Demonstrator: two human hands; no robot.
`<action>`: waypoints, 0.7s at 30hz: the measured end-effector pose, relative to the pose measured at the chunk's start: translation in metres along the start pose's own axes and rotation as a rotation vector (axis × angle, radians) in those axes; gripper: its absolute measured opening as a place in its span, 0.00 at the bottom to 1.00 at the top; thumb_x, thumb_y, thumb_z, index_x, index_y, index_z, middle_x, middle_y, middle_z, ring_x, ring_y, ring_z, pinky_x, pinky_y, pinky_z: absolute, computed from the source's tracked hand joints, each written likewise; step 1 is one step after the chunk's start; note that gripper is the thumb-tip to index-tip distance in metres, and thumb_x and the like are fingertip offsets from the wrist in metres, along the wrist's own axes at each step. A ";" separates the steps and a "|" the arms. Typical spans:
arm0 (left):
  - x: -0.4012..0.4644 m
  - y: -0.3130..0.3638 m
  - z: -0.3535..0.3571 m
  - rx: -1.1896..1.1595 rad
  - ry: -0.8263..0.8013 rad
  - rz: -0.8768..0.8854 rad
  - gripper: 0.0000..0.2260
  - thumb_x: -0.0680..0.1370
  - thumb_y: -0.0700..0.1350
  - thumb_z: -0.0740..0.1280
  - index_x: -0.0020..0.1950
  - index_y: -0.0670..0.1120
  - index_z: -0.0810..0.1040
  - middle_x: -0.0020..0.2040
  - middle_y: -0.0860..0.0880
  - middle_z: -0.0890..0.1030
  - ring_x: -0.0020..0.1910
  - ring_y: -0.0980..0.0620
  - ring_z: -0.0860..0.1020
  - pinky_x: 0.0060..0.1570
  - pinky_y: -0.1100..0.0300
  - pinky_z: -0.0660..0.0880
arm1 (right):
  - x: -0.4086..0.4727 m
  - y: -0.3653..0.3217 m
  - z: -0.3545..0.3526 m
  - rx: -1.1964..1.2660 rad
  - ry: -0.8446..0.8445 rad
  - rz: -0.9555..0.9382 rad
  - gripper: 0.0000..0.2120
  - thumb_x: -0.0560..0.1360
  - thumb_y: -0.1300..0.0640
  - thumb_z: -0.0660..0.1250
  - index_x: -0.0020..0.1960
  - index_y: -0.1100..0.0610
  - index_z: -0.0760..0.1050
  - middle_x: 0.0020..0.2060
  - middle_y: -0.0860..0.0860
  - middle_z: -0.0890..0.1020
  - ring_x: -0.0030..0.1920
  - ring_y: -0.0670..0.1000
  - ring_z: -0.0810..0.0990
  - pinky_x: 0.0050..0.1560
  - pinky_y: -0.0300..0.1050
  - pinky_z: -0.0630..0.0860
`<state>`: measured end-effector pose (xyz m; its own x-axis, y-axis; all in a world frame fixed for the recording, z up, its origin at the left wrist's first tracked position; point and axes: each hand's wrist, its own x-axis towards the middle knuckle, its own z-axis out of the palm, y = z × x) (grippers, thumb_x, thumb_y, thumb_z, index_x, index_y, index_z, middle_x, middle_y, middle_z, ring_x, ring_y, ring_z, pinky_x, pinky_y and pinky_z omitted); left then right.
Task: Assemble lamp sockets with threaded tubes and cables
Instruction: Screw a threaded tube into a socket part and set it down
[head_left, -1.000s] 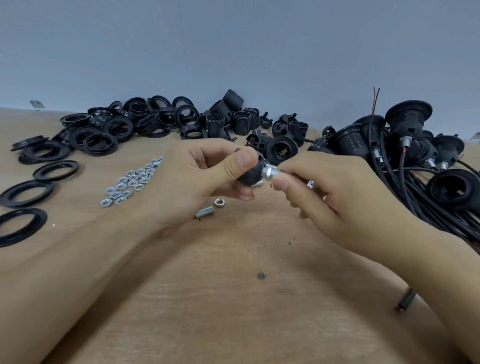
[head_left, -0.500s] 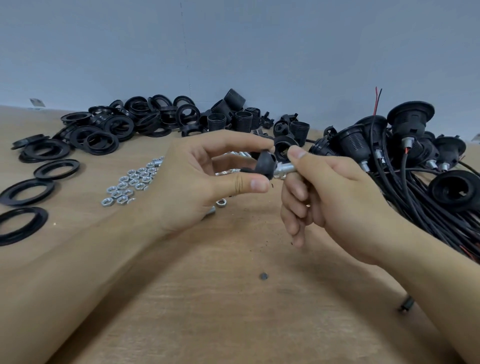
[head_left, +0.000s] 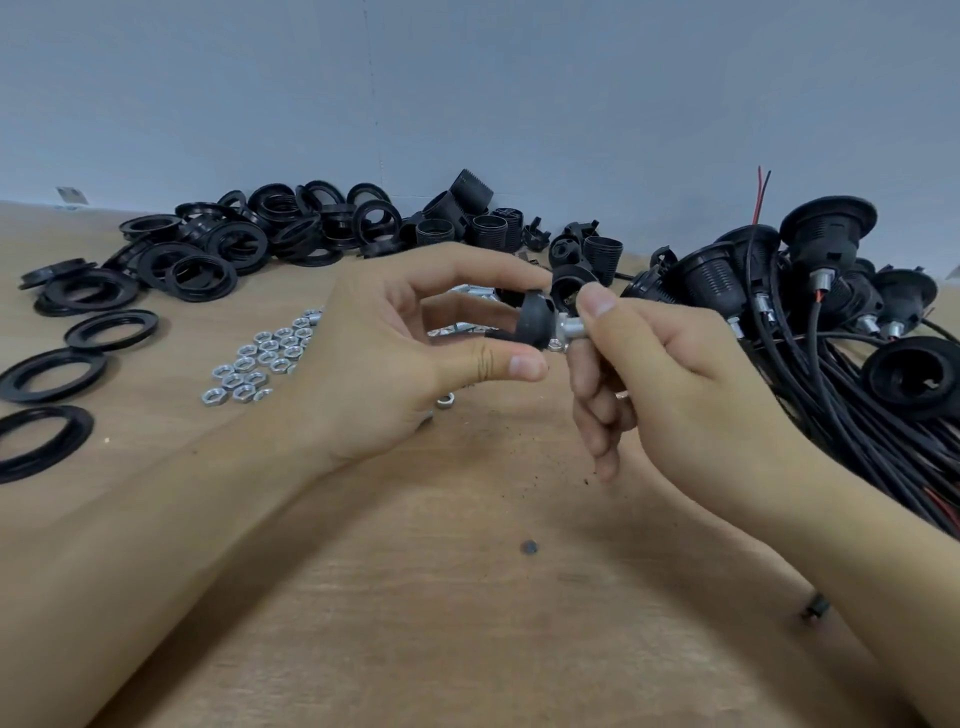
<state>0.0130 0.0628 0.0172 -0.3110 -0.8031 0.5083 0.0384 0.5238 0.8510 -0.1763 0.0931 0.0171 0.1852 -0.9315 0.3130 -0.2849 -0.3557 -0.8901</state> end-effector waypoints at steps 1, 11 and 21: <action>0.000 -0.001 0.001 -0.017 0.008 0.003 0.19 0.64 0.38 0.78 0.53 0.46 0.82 0.52 0.47 0.86 0.48 0.53 0.84 0.48 0.61 0.79 | 0.001 -0.001 0.000 0.129 -0.029 0.075 0.24 0.83 0.47 0.56 0.31 0.54 0.73 0.22 0.51 0.72 0.23 0.54 0.73 0.23 0.46 0.72; 0.000 0.000 0.002 0.014 0.070 0.036 0.19 0.63 0.39 0.79 0.52 0.49 0.82 0.49 0.51 0.85 0.47 0.53 0.84 0.46 0.63 0.79 | 0.004 -0.004 -0.002 0.338 0.103 0.066 0.09 0.73 0.57 0.69 0.42 0.63 0.80 0.30 0.55 0.81 0.28 0.51 0.80 0.27 0.39 0.77; 0.001 0.000 0.003 0.023 0.086 0.052 0.18 0.64 0.43 0.79 0.53 0.50 0.82 0.46 0.56 0.85 0.45 0.57 0.83 0.46 0.66 0.78 | 0.003 -0.001 -0.001 0.079 0.238 -0.213 0.09 0.72 0.67 0.73 0.45 0.55 0.82 0.37 0.53 0.85 0.38 0.50 0.85 0.42 0.38 0.81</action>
<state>0.0100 0.0626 0.0171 -0.2264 -0.7957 0.5618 0.0300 0.5708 0.8205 -0.1762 0.0905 0.0190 0.0052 -0.8319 0.5548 -0.1875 -0.5458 -0.8167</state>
